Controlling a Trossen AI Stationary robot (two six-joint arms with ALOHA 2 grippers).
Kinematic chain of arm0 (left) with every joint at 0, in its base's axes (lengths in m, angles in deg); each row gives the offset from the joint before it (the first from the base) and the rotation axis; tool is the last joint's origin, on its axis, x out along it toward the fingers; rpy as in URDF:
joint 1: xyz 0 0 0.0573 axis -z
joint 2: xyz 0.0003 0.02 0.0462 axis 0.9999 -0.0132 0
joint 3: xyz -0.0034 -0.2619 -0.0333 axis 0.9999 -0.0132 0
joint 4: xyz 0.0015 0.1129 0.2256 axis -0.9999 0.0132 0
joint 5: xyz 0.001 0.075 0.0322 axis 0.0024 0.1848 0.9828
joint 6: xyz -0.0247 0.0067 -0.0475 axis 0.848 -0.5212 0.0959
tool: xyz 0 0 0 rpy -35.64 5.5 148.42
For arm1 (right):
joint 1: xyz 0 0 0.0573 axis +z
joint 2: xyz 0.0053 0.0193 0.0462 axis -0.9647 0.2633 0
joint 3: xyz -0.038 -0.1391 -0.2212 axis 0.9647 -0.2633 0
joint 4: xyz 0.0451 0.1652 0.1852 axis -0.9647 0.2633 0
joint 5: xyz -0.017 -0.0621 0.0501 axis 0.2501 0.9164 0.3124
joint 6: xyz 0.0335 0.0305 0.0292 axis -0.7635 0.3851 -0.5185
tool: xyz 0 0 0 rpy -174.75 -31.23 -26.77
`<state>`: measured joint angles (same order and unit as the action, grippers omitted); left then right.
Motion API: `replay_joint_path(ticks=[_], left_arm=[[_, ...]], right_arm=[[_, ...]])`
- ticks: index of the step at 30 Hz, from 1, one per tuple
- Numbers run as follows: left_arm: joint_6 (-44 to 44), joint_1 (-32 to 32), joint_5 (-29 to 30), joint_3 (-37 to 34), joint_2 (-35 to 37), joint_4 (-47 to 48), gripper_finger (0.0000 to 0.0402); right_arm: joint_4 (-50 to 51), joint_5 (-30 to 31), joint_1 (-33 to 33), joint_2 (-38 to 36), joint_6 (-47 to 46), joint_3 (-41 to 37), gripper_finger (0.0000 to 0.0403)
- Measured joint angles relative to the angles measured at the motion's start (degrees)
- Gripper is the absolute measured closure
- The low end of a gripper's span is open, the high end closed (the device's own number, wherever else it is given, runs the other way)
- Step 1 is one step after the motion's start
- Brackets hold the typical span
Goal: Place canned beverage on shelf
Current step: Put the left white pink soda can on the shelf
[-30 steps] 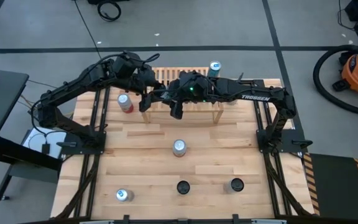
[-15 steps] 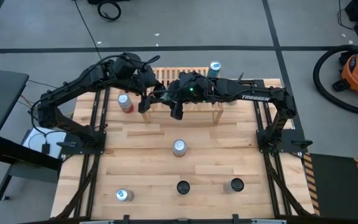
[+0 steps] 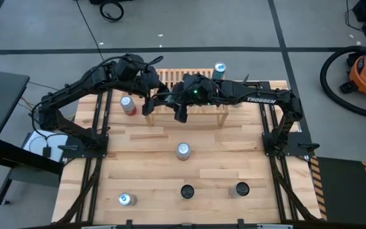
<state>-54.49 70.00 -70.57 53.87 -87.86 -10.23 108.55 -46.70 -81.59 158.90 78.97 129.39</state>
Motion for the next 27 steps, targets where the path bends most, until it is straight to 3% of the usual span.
replay_joint_path(ticks=[14, 27], left_arm=[[-4.82, -0.15, 8.35, 0.0, 0.0, -0.53, 0.0092], [-1.6, -0.52, 9.14, 0.0, 0.04, -0.46, 0.0089]], right_arm=[[0.07, 1.37, -0.01, 0.02, 0.44, 0.0, 0.0151], [-0.86, 3.1, -0.02, 0.02, 1.42, -0.01, 0.0151]])
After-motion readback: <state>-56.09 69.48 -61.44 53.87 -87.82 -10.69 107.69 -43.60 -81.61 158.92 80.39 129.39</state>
